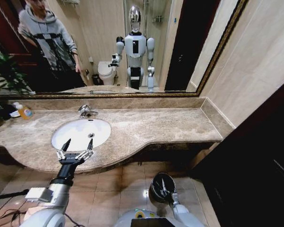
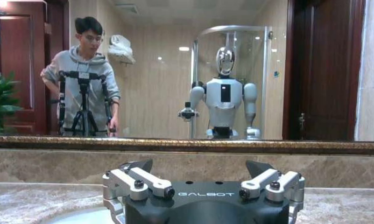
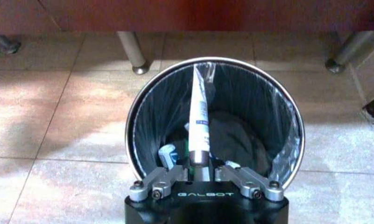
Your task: Pick up the trash from the sink and place it in the trash bin.
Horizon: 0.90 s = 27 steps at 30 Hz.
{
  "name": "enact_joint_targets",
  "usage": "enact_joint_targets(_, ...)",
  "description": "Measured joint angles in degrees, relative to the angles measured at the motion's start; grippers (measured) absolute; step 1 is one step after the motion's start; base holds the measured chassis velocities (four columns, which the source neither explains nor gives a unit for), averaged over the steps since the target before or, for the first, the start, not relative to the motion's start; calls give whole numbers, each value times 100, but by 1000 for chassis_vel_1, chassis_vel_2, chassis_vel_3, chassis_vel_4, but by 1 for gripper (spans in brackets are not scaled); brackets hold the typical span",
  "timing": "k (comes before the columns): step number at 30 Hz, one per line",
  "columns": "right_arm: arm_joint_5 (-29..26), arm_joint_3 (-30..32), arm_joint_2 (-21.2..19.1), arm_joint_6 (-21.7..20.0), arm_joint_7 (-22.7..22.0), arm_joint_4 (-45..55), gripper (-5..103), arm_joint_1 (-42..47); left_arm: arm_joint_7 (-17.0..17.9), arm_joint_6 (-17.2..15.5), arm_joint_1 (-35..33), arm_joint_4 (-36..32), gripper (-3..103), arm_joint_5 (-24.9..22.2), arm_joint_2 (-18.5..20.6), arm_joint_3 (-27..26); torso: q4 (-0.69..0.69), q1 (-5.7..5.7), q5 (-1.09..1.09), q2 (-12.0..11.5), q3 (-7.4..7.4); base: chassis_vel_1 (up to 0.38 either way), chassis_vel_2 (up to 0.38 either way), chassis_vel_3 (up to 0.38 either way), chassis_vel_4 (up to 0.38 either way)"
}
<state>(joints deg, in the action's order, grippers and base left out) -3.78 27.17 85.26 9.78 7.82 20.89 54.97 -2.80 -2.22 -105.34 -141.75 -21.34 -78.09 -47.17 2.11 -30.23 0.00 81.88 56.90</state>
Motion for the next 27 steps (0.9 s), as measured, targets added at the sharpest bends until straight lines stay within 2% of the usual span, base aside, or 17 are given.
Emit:
enact_joint_targets(6,51,33,54,-163,-135,-178,17,-149,0,0,0,0,100,0,0,0,0,0,1,0,0,0,0,0,0)
enact_joint_targets(16,95,8,8,-144,-118,-89,17,-37,0,0,0,0,100,0,0,0,0,1,0,0,0,0,0,0,0)
enact_joint_targets(17,110,8,-1,-120,-90,-80,15,-26,0,0,0,0,100,0,0,0,-1,0,0,0,0,0,0,0,0)
enact_joint_targets(19,181,12,-9,-73,-64,-55,24,-1,0,0,0,0,100,0,0,0,0,1,0,0,0,0,0,0,0)
enact_joint_targets(24,276,12,-13,-60,-67,38,35,80,0,0,0,0,100,0,0,0,0,0,0,0,0,0,0,0,0)
enact_joint_targets(27,335,13,-14,-44,-61,69,51,132,0,0,0,0,100,0,0,0,0,1,0,0,0,0,0,0,0)
